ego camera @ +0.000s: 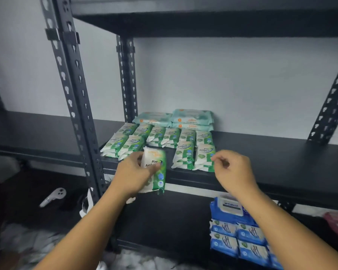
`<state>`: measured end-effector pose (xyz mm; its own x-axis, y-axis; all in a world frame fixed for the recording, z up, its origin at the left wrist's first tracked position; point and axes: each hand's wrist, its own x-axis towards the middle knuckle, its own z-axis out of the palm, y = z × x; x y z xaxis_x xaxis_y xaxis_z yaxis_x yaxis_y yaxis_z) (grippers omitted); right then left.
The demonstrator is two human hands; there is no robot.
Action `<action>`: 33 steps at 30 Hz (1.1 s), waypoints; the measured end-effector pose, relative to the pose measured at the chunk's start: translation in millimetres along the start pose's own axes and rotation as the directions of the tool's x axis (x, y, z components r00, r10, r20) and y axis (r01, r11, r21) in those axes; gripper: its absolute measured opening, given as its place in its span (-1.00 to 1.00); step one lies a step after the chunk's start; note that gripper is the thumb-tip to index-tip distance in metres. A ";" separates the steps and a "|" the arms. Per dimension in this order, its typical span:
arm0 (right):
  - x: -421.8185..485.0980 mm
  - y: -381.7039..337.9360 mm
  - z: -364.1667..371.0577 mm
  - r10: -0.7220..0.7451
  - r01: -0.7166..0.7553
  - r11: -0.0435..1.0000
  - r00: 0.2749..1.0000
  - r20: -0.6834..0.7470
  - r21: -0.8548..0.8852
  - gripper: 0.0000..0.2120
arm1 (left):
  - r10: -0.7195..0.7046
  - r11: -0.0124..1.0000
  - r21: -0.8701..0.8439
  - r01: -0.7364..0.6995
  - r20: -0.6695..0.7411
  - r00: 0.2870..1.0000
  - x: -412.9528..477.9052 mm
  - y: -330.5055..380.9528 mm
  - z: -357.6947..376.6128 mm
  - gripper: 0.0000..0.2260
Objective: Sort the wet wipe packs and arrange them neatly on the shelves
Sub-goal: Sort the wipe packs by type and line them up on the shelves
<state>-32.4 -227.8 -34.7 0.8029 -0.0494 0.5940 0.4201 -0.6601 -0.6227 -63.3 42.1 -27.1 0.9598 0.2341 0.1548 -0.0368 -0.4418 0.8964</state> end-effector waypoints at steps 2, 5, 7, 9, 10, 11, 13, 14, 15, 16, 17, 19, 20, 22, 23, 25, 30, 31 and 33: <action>13.3 13.0 -2.8 0.064 -0.067 0.996 0.997 -0.053 -0.064 -0.78 | 0.005 1.000 -0.001 -0.005 -0.052 0.999 13.8 12.1 4.2 -0.73; 27.1 44.8 -1.4 0.219 -0.179 0.927 0.972 0.089 -0.328 -0.65 | -0.020 0.999 0.031 0.022 -0.066 0.998 37.9 23.7 9.4 -0.67; 29.1 60.2 3.4 0.299 -0.147 0.808 0.937 0.182 -0.571 -0.56 | -0.057 0.994 0.088 0.060 -0.039 0.998 53.1 24.7 14.4 -0.61; 31.5 63.8 8.4 0.350 -0.117 0.726 0.911 0.217 -0.678 -0.50 | -0.077 0.982 0.172 0.078 -0.012 0.997 67.6 21.9 19.5 -0.59; 34.4 62.7 9.7 0.373 -0.112 0.712 0.897 0.238 -0.693 -0.48 | -0.077 0.971 0.226 0.076 -0.002 0.997 74.4 20.2 21.7 -0.60; 38.2 61.2 10.1 0.389 -0.103 0.710 0.882 0.266 -0.697 -0.47 | -0.071 0.959 0.276 0.067 0.005 0.997 80.2 19.0 23.7 -0.61; 45.8 62.0 9.9 0.400 -0.058 0.713 0.852 0.338 -0.698 -0.47 | -0.044 0.936 0.350 0.034 0.020 0.999 88.1 19.1 28.3 -0.64; 48.5 63.8 9.5 0.407 -0.042 0.717 0.836 0.369 -0.696 -0.46 | -0.025 0.923 0.385 0.012 0.027 0.999 90.1 20.7 31.8 -0.64; 51.1 66.1 9.5 0.417 -0.037 0.721 0.820 0.392 -0.692 -0.46 | -0.009 0.912 0.410 -0.006 0.034 0.999 92.5 21.1 35.6 -0.63; 53.8 68.0 9.9 0.428 -0.036 0.724 0.807 0.408 -0.689 -0.45 | -0.006 0.906 0.424 -0.008 0.031 0.999 94.7 21.0 39.5 -0.62; 57.1 69.2 10.9 0.437 -0.039 0.724 0.798 0.415 -0.689 -0.44 | -0.003 0.895 0.446 -0.007 0.022 1.000 98.8 18.4 43.3 -0.62; 64.4 70.1 13.9 0.454 -0.051 0.719 0.789 0.414 -0.693 -0.44 | 0.006 0.829 0.559 -0.018 0.024 1.000 101.9 15.6 48.1 -0.67; 67.0 70.3 15.2 0.465 -0.062 0.716 0.785 0.409 -0.696 -0.44 | 0.022 0.780 0.625 -0.034 0.027 0.999 100.6 17.2 48.2 -0.69; 69.2 72.0 17.2 0.478 -0.072 0.709 0.780 0.403 -0.702 -0.44 | 0.133 0.730 0.675 -0.105 0.011 0.991 92.7 20.1 44.5 -0.76; 69.2 74.0 18.2 0.480 -0.069 0.705 0.779 0.403 -0.706 -0.44 | 0.220 0.751 0.636 -0.177 0.012 0.975 86.5 18.7 40.6 -0.77; 69.1 77.5 19.9 0.472 -0.055 0.701 0.783 0.406 -0.711 -0.44 | 0.388 0.777 0.512 -0.367 0.071 0.919 69.1 12.2 27.2 -0.67; 68.0 79.9 24.4 0.458 -0.045 0.699 0.795 0.399 -0.713 -0.43 | 0.441 0.714 0.426 -0.556 0.343 0.829 51.5 -26.0 1.4 -0.42; 67.7 79.6 24.7 0.458 -0.045 0.699 0.795 0.398 -0.714 -0.43 | 0.501 0.712 0.395 -0.580 0.293 0.814 52.1 -32.1 5.1 -0.41; 67.2 78.2 24.5 0.456 -0.045 0.698 0.798 0.395 -0.715 -0.42 | 0.604 0.676 0.397 -0.621 0.185 0.775 53.0 -36.8 15.7 -0.44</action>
<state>64.8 -264.4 -55.9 0.9990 -0.0443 -0.0109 -0.0452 -0.9942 -0.0973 -6.8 57.2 -58.5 0.7734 -0.2452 0.5846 -0.5104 -0.7878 0.3447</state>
